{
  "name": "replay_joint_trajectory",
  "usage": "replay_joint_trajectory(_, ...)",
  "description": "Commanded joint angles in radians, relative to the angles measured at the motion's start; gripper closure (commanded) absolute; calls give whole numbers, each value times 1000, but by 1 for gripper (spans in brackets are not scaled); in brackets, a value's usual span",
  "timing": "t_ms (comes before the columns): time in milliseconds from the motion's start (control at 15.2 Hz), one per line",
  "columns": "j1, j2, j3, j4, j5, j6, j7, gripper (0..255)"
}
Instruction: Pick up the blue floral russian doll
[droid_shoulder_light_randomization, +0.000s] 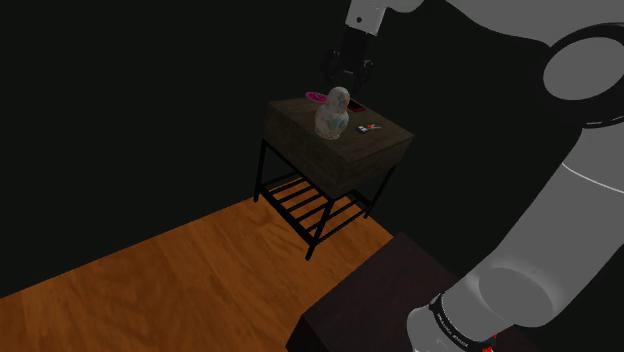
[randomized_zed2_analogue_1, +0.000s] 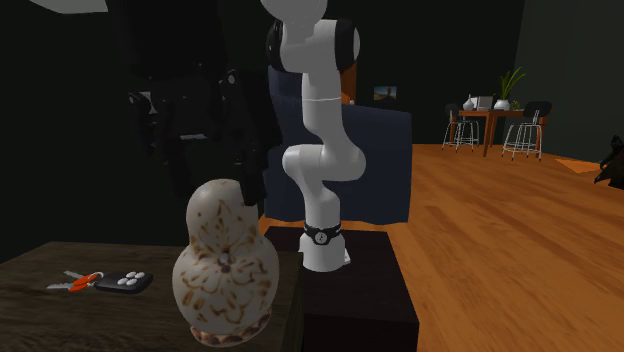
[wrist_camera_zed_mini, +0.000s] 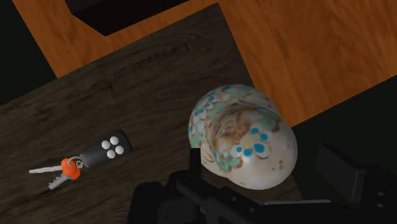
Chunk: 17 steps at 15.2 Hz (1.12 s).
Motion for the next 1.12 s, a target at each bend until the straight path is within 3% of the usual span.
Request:
replay_joint_trajectory(0, 0, 0, 0, -8, 0, 9, -1, 0)
replay_joint_trajectory(66, 0, -1, 0, -11, 0, 11, -1, 255)
replay_joint_trajectory(660, 0, 0, 0, -8, 0, 9, -1, 255)
replay_joint_trajectory(1056, -2, 18, 0, 97, 1, -78, 8, 255)
